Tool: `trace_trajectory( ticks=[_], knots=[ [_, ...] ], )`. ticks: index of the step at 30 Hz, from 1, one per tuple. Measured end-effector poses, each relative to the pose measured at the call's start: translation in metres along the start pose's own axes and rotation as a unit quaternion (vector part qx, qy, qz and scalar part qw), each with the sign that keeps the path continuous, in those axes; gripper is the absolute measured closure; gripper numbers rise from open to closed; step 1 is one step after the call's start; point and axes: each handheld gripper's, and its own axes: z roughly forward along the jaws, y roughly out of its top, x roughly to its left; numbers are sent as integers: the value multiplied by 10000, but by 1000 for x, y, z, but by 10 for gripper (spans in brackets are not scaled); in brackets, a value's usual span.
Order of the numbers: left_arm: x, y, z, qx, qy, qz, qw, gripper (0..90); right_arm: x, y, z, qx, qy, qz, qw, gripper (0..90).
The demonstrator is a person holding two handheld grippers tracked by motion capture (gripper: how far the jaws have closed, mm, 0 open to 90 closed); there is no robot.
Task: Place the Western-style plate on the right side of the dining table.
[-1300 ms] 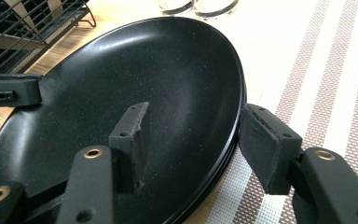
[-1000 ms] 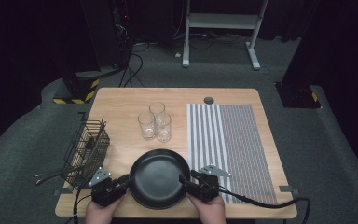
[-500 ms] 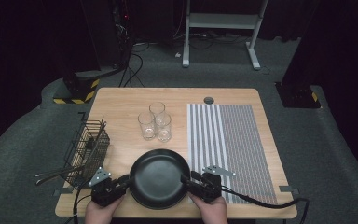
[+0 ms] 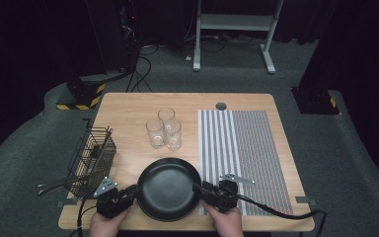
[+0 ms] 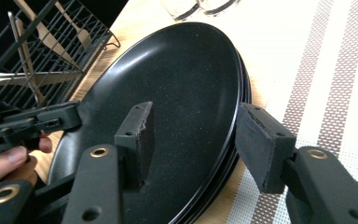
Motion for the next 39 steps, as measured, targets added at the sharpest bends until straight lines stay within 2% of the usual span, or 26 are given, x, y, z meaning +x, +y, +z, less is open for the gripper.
trace_trajectory(
  ticks=[7,16,19,25,30,39],
  knots=[
    [-1,1,-2,-78,-33,-14,10000,693,-5,3,-1,56,112,270,9996,507],
    [-1,1,-2,-141,-19,-23,9999,697,-6,5,0,77,116,355,9993,506],
    [0,0,-1,-178,-34,-95,9998,693,-7,5,0,87,138,368,9992,512],
    [3,-1,2,-22,-30,-157,9999,690,-16,3,0,114,476,856,9951,533],
    [3,0,2,3,-42,-212,9998,697,-18,3,0,116,527,919,9943,535],
    [3,0,1,-6,-12,-194,9998,713,-18,5,0,141,515,966,9939,547]
  ],
)
